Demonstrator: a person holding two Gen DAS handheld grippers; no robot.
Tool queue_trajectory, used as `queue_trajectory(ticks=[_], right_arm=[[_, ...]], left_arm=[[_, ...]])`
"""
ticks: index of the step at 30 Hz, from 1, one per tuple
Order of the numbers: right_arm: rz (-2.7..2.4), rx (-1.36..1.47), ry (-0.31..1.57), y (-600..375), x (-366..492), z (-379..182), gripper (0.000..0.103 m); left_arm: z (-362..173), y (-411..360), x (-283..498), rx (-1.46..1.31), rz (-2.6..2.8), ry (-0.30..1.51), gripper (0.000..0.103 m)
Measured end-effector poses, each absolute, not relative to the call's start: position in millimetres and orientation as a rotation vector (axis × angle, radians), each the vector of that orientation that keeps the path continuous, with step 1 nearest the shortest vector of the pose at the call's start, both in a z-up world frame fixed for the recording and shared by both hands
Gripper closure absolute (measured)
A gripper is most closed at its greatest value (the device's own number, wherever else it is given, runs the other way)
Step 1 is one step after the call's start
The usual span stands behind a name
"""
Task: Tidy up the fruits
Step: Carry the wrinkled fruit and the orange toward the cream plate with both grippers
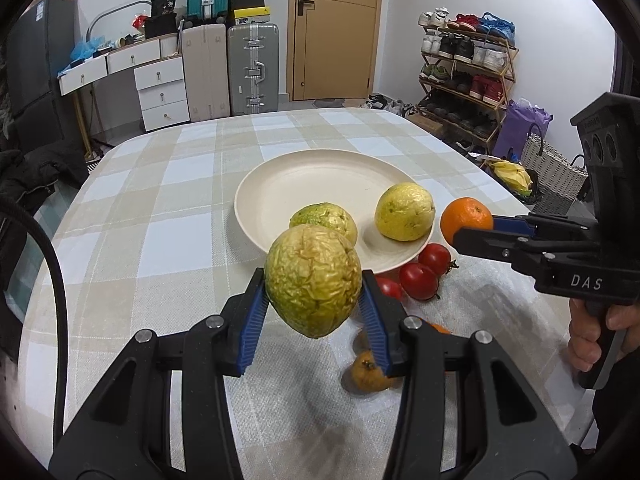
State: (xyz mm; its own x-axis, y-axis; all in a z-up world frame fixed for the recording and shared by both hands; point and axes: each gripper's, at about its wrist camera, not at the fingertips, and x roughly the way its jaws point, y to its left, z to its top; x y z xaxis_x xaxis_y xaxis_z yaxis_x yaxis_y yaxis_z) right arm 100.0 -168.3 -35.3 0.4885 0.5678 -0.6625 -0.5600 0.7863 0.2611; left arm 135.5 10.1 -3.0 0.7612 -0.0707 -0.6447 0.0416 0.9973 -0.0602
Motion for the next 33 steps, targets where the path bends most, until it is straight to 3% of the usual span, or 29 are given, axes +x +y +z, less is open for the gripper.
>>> queue_trajectory(ticks=[33], right_arm=[[0.706, -0.009, 0.84, -139, 131, -36, 0.063]], left_arm=[[-21, 3, 204, -0.012, -0.057, 0.77, 0.061]])
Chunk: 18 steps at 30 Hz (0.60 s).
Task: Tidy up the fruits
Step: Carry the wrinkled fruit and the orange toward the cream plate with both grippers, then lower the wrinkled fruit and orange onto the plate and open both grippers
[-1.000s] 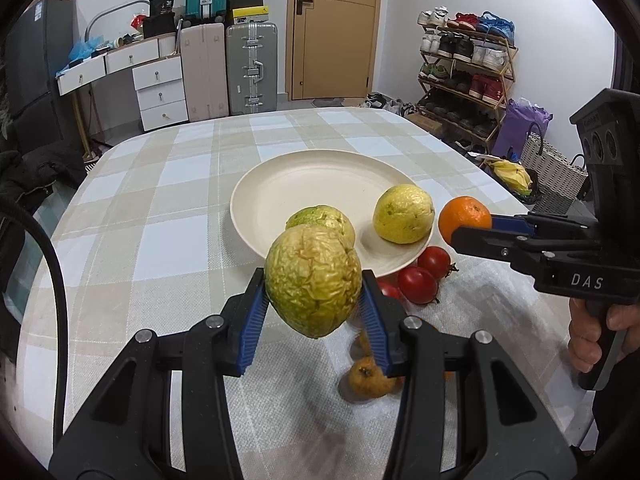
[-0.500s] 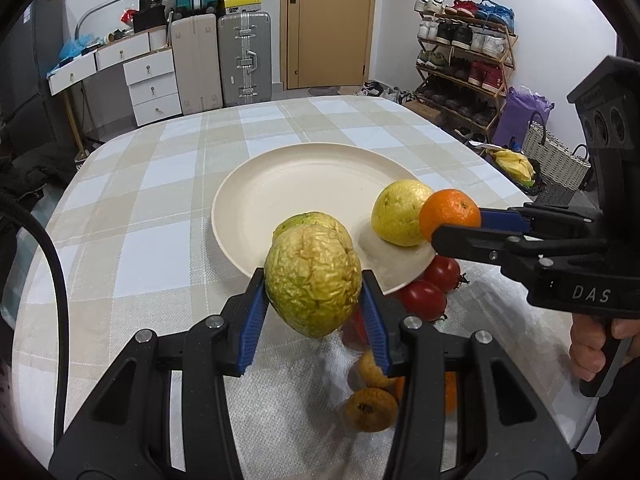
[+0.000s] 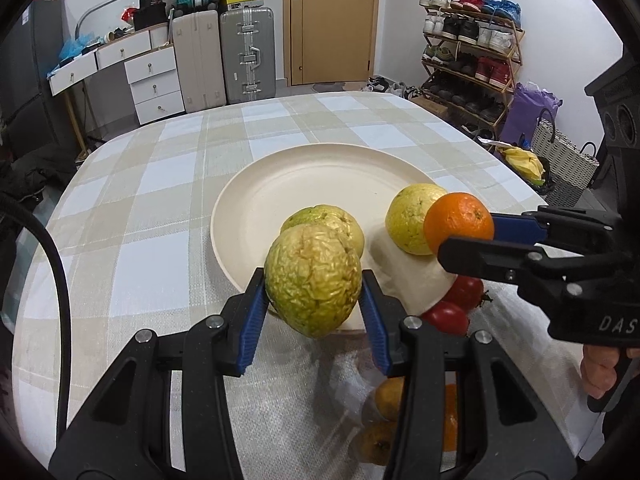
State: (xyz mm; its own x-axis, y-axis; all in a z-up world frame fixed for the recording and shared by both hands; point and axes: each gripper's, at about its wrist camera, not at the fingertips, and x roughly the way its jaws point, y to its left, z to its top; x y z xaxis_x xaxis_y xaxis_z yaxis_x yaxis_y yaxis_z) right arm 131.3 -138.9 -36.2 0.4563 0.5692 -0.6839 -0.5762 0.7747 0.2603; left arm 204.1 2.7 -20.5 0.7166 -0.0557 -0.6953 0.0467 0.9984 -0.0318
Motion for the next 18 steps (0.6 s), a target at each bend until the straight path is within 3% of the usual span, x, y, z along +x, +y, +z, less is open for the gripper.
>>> queue_trajectory(ticks=[18], right_arm=[[0.676, -0.023, 0.828, -129, 161, -34, 0.063]], left_arm=[[-27, 13, 228, -0.031, -0.014, 0.777, 0.061]])
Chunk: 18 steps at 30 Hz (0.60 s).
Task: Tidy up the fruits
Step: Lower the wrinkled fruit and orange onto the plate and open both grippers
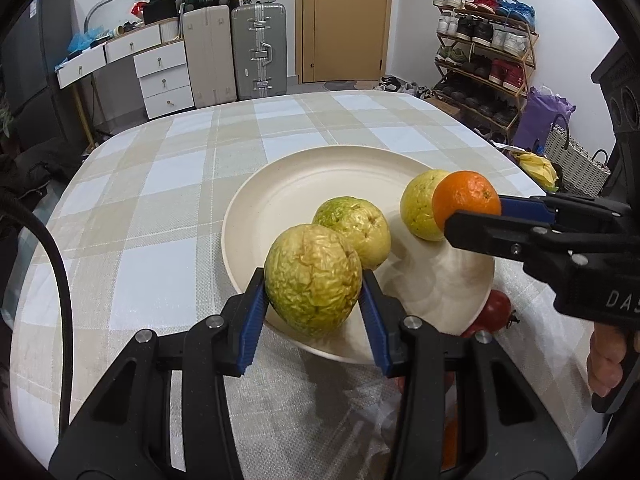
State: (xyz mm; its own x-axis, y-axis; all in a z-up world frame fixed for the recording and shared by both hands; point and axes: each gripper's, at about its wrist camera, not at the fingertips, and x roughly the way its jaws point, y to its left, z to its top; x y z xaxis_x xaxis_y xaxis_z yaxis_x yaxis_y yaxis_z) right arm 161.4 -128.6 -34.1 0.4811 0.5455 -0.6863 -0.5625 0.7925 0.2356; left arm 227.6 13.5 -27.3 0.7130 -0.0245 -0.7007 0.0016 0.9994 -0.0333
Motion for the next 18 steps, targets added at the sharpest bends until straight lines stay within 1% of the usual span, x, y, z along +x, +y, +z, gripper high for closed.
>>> queue_trajectory(ticks=[18], right_arm=[[0.655, -0.017, 0.828, -123, 187, -36, 0.063]], left_arm=[[-29, 24, 242, -0.077, 0.011, 0.782, 0.061]])
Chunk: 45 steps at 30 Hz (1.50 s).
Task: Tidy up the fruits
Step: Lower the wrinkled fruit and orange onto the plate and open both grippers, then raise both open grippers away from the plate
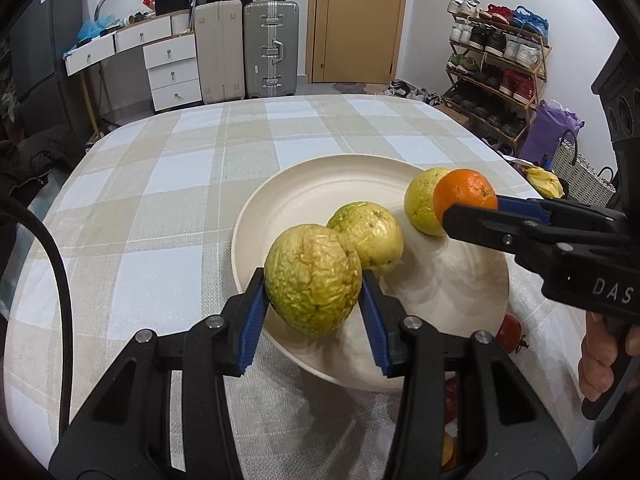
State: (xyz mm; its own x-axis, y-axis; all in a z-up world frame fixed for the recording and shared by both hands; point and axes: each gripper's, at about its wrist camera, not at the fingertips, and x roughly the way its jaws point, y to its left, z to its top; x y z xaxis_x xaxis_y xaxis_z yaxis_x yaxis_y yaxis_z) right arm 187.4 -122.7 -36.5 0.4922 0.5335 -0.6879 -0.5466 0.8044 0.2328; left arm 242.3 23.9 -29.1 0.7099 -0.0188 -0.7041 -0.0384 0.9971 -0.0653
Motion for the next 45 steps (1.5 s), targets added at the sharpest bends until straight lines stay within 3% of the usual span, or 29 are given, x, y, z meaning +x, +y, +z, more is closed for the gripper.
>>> queue_trajectory(ticks=[6, 9, 12, 13, 15, 17, 22, 25, 45], right_arm=[[0.655, -0.006, 0.843, -125, 189, -38, 0.062], [0.646, -0.019, 0.834, -127, 186, -38, 0.055], [0.629, -0.008, 0.819, -131, 180, -35, 0.053], [0.621, -0.011, 0.82, -133, 178, -33, 0.051], [0.611, -0.021, 0.812, -136, 171, -31, 0.04], [0.605, -0.031, 0.796, -139, 161, -29, 0.017], [0.606, -0.001, 0.756, -154, 138, -23, 0.0], [0.613, 0.023, 0.772, -162, 129, -24, 0.0], [0.631, -0.04, 0.798, -159, 92, -32, 0.0]], left_arm=[[-29, 21, 239, -0.068, 0.015, 0.78, 0.061], [-27, 20, 235, -0.066, 0.013, 0.777, 0.059], [-22, 20, 226, -0.068, 0.006, 0.759, 0.049], [-20, 20, 222, -0.072, 0.004, 0.747, 0.04], [-13, 21, 210, -0.072, 0.009, 0.713, 0.029], [-7, 23, 199, -0.075, 0.011, 0.688, 0.021], [3, 29, 169, -0.112, 0.001, 0.657, 0.012], [9, 30, 149, -0.109, 0.02, 0.63, 0.001], [12, 16, 84, -0.051, 0.025, 0.623, 0.001]])
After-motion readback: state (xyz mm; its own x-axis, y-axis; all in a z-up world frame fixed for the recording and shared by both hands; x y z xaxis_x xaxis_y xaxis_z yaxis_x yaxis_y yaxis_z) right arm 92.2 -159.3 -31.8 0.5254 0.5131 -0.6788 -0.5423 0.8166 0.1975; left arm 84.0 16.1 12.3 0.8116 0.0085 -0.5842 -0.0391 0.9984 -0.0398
